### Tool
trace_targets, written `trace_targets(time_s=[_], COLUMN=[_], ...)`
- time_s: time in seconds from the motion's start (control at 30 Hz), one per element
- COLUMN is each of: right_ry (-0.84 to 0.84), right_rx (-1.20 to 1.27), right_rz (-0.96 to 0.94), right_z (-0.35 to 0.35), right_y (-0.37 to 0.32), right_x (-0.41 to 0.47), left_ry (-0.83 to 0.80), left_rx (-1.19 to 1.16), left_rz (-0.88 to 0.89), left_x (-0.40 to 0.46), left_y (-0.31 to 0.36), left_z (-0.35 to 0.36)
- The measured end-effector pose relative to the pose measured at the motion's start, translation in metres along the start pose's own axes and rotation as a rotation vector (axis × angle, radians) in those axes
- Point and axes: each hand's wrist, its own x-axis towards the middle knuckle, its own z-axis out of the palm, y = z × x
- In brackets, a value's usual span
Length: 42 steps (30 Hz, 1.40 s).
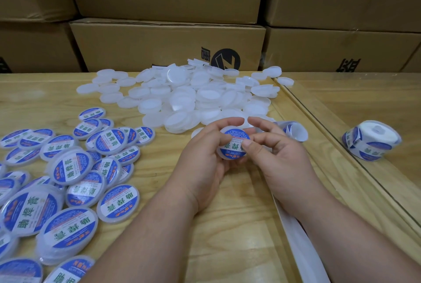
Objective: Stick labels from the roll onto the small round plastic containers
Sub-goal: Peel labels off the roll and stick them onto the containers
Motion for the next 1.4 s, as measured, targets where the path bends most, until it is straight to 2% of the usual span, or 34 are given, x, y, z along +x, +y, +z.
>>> trace_targets(time_s=[0.3, 0.6, 1.03, 1.23, 1.4], right_ry=[-0.007, -0.024, 0.094, 0.104, 0.105], right_rx=[-0.044, -0.016, 0.034, 0.028, 0.03], right_rz=[-0.01, -0.027, -0.05, -0.057, -0.056], right_z=[0.0007, 0.0027, 0.0005, 0.0017, 0.0005], right_y=[-0.0013, -0.0008, 0.0052, 0.0066, 0.0085], right_x=[-0.0008, -0.0036, -0.0008, -0.0001, 0.0], left_ry=[-0.004, 0.09, 0.288, 0.264, 0.282], left_rx=[0.019, 0.127, 0.057, 0.223, 0.171], left_rz=[0.038, 0.142, 0.211, 0.224, 0.256], left_x=[0.0009, -0.0004, 0.0001, 0.0001, 0.0029], left_y=[-0.0017, -0.0019, 0.0036, 0.001, -0.0045], left_z=[-0.0007, -0.0025, -0.003, -0.0003, -0.0038])
